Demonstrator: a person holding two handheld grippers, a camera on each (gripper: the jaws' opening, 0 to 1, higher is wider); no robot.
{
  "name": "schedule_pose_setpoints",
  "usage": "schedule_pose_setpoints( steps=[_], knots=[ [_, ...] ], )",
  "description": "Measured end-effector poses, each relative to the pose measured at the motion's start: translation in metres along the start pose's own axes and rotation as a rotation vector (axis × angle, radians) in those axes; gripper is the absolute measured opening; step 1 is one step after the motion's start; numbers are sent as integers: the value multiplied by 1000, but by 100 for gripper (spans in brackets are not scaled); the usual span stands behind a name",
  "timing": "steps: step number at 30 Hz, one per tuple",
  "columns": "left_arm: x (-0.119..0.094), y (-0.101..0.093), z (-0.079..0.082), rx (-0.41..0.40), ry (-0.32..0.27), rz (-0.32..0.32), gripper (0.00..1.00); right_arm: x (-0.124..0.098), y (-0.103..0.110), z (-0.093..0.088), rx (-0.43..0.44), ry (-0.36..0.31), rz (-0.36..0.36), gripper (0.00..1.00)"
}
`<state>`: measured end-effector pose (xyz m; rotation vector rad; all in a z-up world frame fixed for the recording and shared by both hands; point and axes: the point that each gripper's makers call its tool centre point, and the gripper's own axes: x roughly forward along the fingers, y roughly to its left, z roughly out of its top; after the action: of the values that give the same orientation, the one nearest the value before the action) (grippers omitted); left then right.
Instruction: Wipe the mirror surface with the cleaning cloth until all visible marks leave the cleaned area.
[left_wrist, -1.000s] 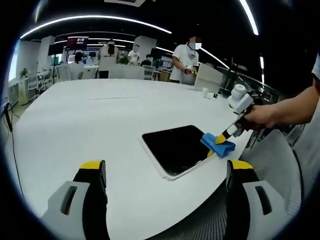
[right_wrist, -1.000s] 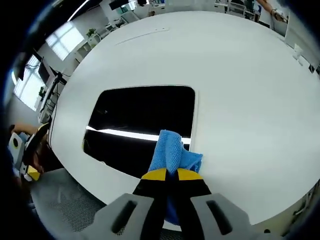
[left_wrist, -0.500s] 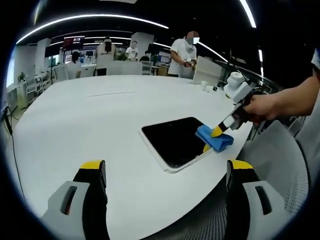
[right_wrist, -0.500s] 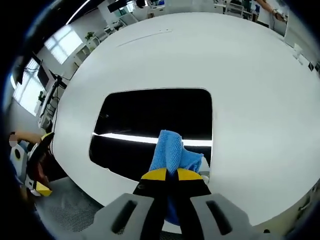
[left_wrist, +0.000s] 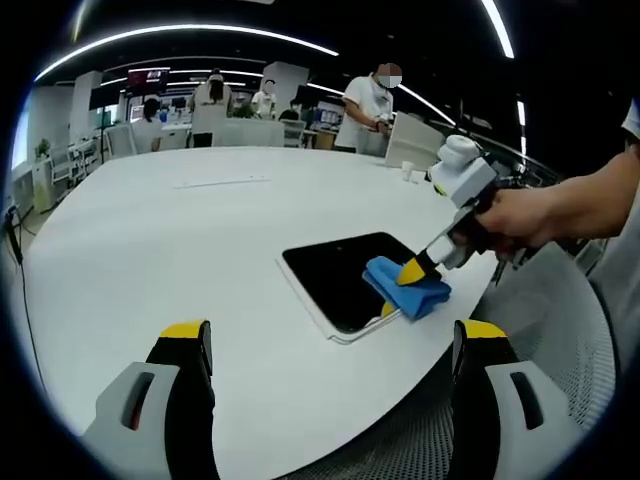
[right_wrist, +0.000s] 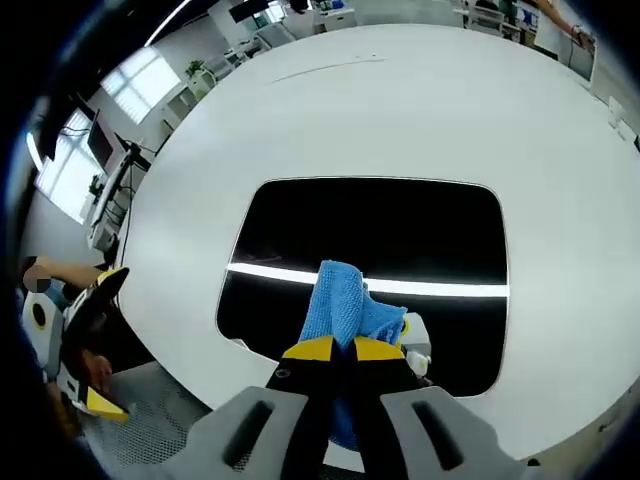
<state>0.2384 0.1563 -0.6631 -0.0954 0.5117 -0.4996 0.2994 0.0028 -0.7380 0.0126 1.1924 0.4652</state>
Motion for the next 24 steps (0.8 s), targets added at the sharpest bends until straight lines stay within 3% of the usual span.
schedule_pose_setpoints(
  steps=[15,24],
  knots=[
    [1,-1,-1,18,4,-7,99,13,42,5,-98,5,5,0],
    [1,0,-5,4,21,-5,99,20,63,8,-110,10,22,0]
  ],
)
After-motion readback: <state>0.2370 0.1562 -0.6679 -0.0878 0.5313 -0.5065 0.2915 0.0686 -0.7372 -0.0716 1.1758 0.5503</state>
